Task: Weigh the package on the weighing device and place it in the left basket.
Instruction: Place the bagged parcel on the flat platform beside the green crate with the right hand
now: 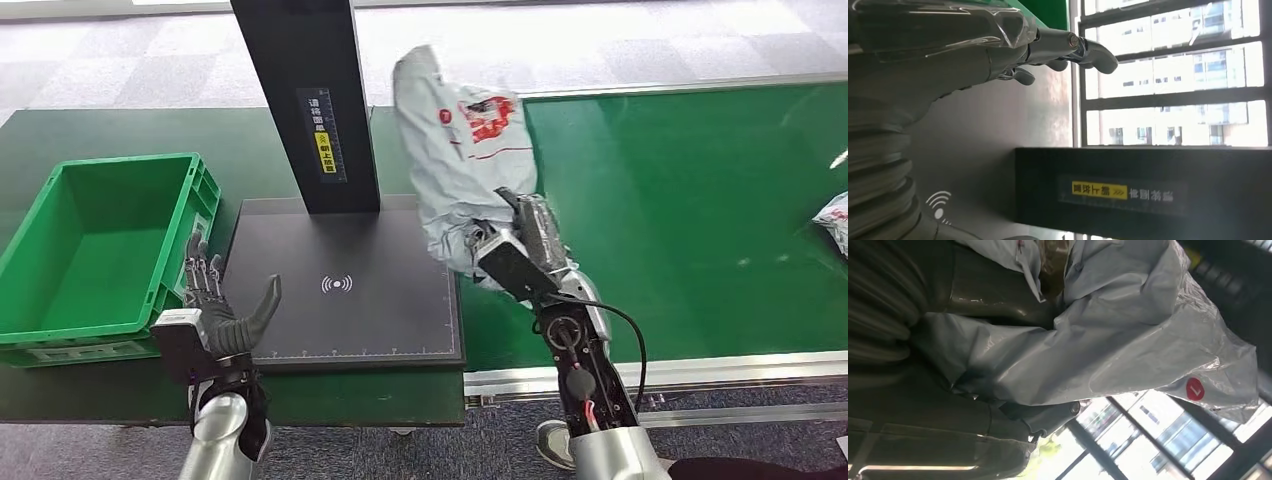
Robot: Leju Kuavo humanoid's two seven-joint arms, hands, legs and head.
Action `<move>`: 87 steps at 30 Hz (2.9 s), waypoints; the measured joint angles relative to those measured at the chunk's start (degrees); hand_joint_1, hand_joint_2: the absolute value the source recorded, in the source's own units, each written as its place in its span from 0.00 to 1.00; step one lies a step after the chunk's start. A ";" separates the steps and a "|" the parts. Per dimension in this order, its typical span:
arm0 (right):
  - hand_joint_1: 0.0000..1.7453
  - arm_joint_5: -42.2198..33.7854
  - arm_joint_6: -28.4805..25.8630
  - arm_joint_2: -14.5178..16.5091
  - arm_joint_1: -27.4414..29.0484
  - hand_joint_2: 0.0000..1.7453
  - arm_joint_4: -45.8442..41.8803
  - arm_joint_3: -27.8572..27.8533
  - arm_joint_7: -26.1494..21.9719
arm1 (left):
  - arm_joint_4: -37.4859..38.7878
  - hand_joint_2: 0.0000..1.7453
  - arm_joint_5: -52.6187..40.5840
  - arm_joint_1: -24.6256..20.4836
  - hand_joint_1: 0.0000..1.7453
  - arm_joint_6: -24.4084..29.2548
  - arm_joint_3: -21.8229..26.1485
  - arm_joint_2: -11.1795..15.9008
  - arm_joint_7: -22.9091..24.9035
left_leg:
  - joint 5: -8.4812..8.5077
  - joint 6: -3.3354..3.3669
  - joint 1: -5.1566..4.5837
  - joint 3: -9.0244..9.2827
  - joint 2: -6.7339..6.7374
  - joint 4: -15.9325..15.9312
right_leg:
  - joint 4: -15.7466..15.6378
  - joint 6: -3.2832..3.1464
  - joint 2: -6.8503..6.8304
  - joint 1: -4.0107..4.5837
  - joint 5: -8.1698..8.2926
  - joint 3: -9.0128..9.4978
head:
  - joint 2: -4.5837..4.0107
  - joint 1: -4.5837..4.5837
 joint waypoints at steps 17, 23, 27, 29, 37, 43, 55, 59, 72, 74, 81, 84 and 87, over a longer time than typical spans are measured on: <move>1.00 -0.67 12.58 3.26 -6.51 1.00 14.86 23.89 -2.85 | -1.52 1.00 4.08 -1.18 0.00 7.11 0.63 -0.52 -2.69 | 0.01 -0.01 -0.01 -0.02 -0.05 0.00 | 0.00 0.01 -0.03 -0.01 -0.01 0.00 | 0.00 0.00; 1.00 -0.54 12.58 3.34 -7.35 1.00 16.62 25.59 -2.76 | -1.92 1.00 4.28 -1.14 0.00 7.27 1.07 -0.57 -2.77 | 0.01 -0.01 -0.01 -0.01 -0.03 0.00 | 0.00 0.01 -0.01 -0.01 -0.01 0.00 | -0.01 0.01; 1.00 -0.54 12.58 3.34 -7.61 1.00 17.26 26.04 -2.76 | -2.03 1.00 4.28 -1.13 0.00 7.28 1.32 -0.57 -2.78 | 0.01 -0.01 -0.01 -0.01 -0.03 0.00 | 0.00 0.01 -0.01 -0.01 -0.01 0.00 | 0.00 0.01; 1.00 -0.54 12.58 3.34 -7.68 1.00 17.46 26.17 -2.75 | -2.09 1.00 4.28 -1.13 0.00 7.28 1.39 -0.57 -2.78 | 0.01 -0.01 -0.01 -0.01 -0.03 0.00 | 0.00 0.01 -0.01 -0.01 -0.01 0.00 | -0.01 0.01; 1.00 3.00 16.25 3.98 -10.40 1.00 23.61 29.93 6.49 | -2.19 1.00 5.27 -1.14 0.00 8.54 1.89 -0.57 -3.03 | 0.01 -0.01 -0.01 0.01 -0.04 0.00 | 0.00 0.01 -0.02 -0.01 -0.01 0.00 | 0.00 0.01; 1.00 5.43 15.25 4.84 -13.07 1.00 30.91 33.51 14.33 | -2.19 1.00 5.27 -1.18 0.00 8.65 1.94 -0.70 -2.73 | 0.02 -0.01 -0.02 0.07 -0.02 0.00 | 0.00 0.01 -0.01 -0.02 -0.01 0.06 | -0.01 0.01; 1.00 5.46 15.19 5.76 -15.17 1.00 34.75 35.11 14.48 | -2.19 1.00 5.24 -1.18 0.00 8.65 1.93 -0.87 -2.73 | 0.02 -0.01 -0.01 0.32 -0.03 0.00 | -0.01 0.01 -0.01 -0.02 -0.01 0.29 | -0.01 0.01; 1.00 5.40 15.34 5.85 -15.38 1.00 35.15 35.24 14.79 | -2.19 1.00 5.24 -1.18 0.00 8.65 1.93 -0.87 -2.73 | 0.02 -0.01 -0.01 0.34 -0.03 0.00 | -0.01 0.01 -0.01 -0.02 -0.01 0.31 | -0.01 0.01; 1.00 5.21 16.41 6.02 -15.90 1.00 36.30 35.33 17.05 | -2.16 1.00 5.22 -1.35 0.00 8.65 1.89 -1.04 -2.38 | 0.02 -0.01 -0.02 0.48 -0.03 0.00 | -0.02 0.01 -0.01 -0.02 -0.01 0.45 | -0.01 0.01; 1.00 5.21 16.42 6.04 -15.95 1.00 36.38 35.33 17.06 | -2.16 1.00 5.22 -1.37 0.00 8.65 1.89 -1.04 -2.37 | 0.02 -0.01 -0.02 0.50 -0.03 0.00 | -0.02 0.01 -0.01 -0.02 -0.01 0.46 | -0.01 0.01; 1.00 5.12 17.47 6.08 -16.10 1.00 36.60 35.37 18.26 | -1.89 1.00 5.06 -1.72 0.00 8.60 1.69 -1.10 -1.88 | 0.01 -0.01 -0.02 0.57 -0.02 0.00 | -0.02 0.02 -0.02 -0.02 -0.02 0.51 | 0.00 -0.01; 1.00 4.93 18.17 6.08 -16.18 1.00 36.63 35.40 18.58 | -1.51 1.00 4.95 -2.05 0.00 8.59 1.38 -1.28 -1.63 | 0.01 -0.01 -0.02 0.60 -0.02 0.00 | -0.03 0.02 -0.02 -0.02 -0.02 0.55 | -0.01 0.00; 0.50 4.37 20.01 6.04 -16.48 1.00 36.74 35.40 18.59 | -1.09 1.00 4.90 -2.45 0.00 8.59 1.14 -1.39 -1.31 | 0.01 -0.01 -0.02 0.64 -0.02 0.00 | -0.03 0.02 -0.02 -0.03 -0.02 0.58 | -0.01 0.00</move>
